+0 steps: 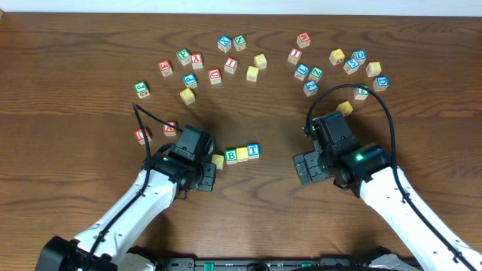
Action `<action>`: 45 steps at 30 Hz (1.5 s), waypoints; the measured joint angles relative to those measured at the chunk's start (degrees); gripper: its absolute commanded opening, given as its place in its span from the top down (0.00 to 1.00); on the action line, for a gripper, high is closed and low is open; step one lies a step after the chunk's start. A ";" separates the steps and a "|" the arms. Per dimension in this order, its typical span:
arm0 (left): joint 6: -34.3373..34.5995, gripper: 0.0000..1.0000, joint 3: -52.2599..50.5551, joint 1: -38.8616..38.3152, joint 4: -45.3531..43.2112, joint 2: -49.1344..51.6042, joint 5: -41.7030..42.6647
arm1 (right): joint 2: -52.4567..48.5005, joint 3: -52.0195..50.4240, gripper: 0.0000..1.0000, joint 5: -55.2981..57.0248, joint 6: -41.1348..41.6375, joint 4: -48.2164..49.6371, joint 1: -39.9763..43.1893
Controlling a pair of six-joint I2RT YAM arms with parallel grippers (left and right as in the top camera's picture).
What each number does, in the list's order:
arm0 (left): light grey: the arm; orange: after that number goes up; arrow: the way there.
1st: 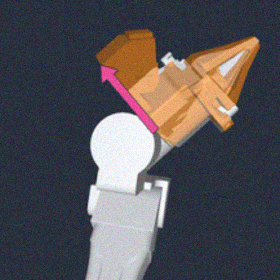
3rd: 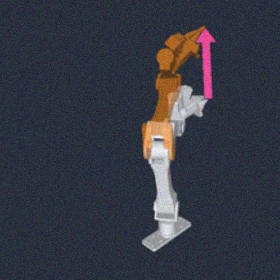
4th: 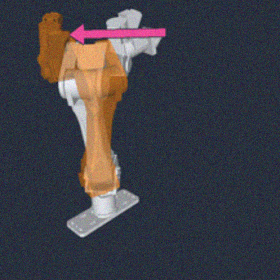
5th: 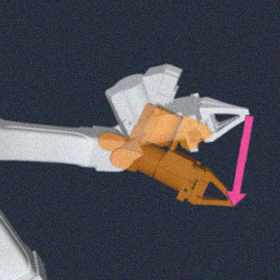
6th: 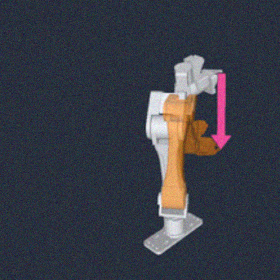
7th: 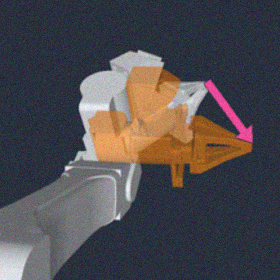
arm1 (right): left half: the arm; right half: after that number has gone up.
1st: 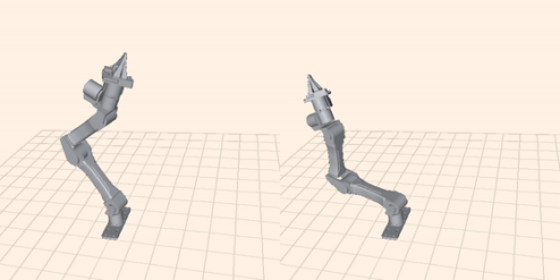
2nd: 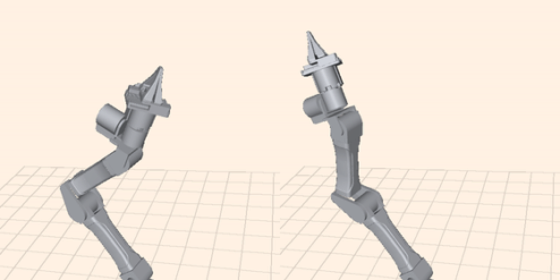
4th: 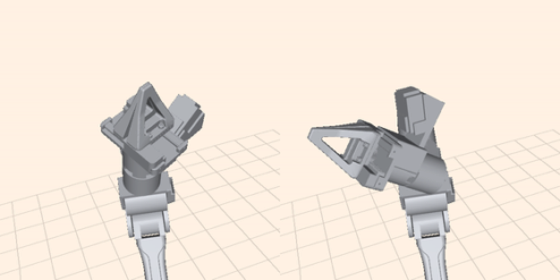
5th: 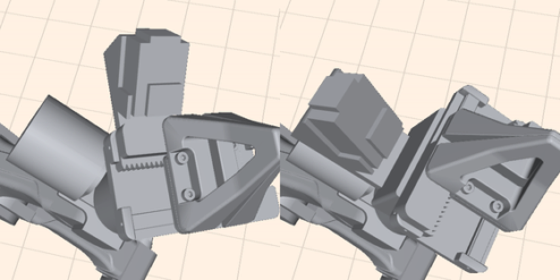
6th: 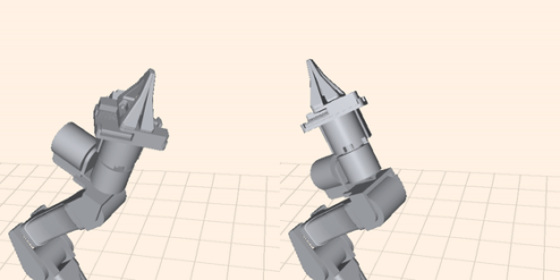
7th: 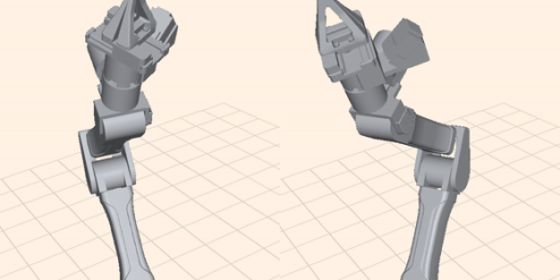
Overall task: Spell out ROBOT
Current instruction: 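Lower the left gripper beside the R and O blocks, then press the left gripper tips against the yellow O to align it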
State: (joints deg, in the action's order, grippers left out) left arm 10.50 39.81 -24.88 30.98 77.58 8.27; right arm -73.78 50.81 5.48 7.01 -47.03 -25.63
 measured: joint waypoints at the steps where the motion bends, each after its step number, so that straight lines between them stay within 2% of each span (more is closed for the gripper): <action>1: 0.00 0.92 0.00 -0.11 -0.09 0.00 0.46 | 0.00 0.00 0.01 0.00 0.00 0.00 0.00; 12: 0.00 0.92 0.00 -3.41 -0.63 0.00 1.97 | 0.00 0.00 0.01 0.00 0.00 0.00 0.00; 23: -0.17 0.92 0.00 -3.52 -2.80 0.22 1.92 | 0.00 0.00 0.01 -0.02 0.00 0.00 0.00; 33: -0.46 0.92 -0.02 -3.52 -3.43 8.22 1.92 | 0.00 0.00 0.01 0.00 0.00 0.00 0.00; 45: -1.18 0.92 -0.04 -3.52 -6.84 8.57 1.90 | 0.00 0.00 0.01 -0.02 0.00 0.00 0.00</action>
State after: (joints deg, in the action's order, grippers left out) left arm 9.32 39.77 -28.40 24.14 86.15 10.17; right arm -73.78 50.81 5.45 7.01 -47.03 -25.63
